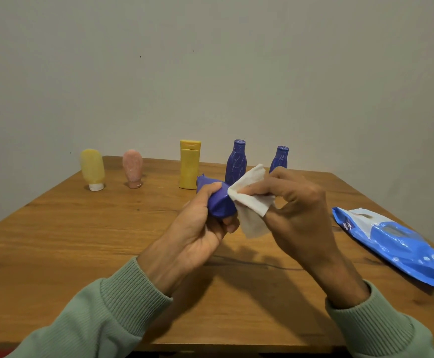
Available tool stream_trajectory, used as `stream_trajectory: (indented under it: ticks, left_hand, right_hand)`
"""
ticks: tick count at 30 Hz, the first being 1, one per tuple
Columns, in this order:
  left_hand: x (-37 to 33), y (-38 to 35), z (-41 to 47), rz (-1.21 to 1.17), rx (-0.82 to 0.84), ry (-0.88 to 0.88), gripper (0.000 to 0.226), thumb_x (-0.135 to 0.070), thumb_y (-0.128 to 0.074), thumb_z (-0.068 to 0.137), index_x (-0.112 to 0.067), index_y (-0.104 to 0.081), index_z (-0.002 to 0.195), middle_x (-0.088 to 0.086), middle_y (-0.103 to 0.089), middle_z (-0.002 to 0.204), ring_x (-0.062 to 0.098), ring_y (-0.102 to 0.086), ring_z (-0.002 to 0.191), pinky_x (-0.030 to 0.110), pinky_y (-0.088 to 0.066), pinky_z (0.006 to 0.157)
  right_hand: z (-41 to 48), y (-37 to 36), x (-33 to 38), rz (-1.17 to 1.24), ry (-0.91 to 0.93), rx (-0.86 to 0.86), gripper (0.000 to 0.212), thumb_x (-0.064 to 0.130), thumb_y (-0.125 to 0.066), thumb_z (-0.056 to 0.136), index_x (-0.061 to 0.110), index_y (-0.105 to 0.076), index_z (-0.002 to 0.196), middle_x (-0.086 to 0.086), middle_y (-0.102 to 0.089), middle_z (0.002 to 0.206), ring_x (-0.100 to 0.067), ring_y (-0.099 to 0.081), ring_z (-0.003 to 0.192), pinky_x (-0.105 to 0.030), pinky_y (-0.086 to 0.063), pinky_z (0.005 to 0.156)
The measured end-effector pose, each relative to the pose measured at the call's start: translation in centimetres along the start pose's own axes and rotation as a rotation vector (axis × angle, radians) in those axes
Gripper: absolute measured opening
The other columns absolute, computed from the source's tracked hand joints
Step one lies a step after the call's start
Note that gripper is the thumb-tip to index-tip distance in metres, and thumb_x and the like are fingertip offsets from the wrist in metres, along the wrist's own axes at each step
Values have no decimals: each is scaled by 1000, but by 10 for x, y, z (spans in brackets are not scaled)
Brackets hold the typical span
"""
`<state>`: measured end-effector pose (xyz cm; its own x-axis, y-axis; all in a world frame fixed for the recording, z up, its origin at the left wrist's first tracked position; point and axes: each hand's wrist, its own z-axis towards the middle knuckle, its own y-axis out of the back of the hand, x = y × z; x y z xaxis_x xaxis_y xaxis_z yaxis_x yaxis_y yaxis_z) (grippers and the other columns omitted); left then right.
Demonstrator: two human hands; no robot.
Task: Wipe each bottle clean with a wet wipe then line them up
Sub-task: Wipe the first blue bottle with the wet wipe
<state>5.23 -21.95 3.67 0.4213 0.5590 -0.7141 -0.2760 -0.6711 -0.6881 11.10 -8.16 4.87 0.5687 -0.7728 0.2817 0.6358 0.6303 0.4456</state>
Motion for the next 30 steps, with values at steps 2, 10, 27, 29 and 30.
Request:
stream_trajectory:
  ticks: [2,10,27,29,30]
  left_hand:
    - [2,2,0,-16,14,32,35,-21,-59,92,0,-55,120,14,-63,78,19,-62,62,28,-53,55]
    - [0,1,0,17,8,5,33,-22,-58,91,-2,-50,116,15,-61,79,18,-55,56,28,-48,53]
    - [4,5,-2,10,88,7,44,-21,-70,66,2,-64,103,16,-63,82,21,-62,73,29,-58,61]
    - [4,6,0,28,85,-3,46,-23,-68,74,2,-60,112,17,-64,86,21,-62,73,32,-56,64]
    - [3,6,1,56,70,-19,44,-23,-66,81,1,-56,117,16,-64,85,20,-61,69,33,-52,61]
  right_hand:
    - [-5,-9,7,10,18,35,25,6,-77,72,16,-72,95,7,-64,93,-3,-57,89,-19,-48,73]
    - [0,4,-1,-52,24,31,26,7,-78,71,15,-72,95,11,-58,92,9,-51,90,-5,-40,75]
    - [-9,-12,13,-126,90,115,30,15,-82,67,16,-71,95,0,-67,97,-21,-59,91,-27,-51,70]
    - [-4,-5,8,-96,80,107,28,14,-81,69,16,-71,95,4,-65,96,-11,-57,92,-20,-50,73]
    - [-1,0,4,-70,58,85,27,10,-80,69,15,-72,95,8,-62,93,-1,-55,89,-12,-46,74]
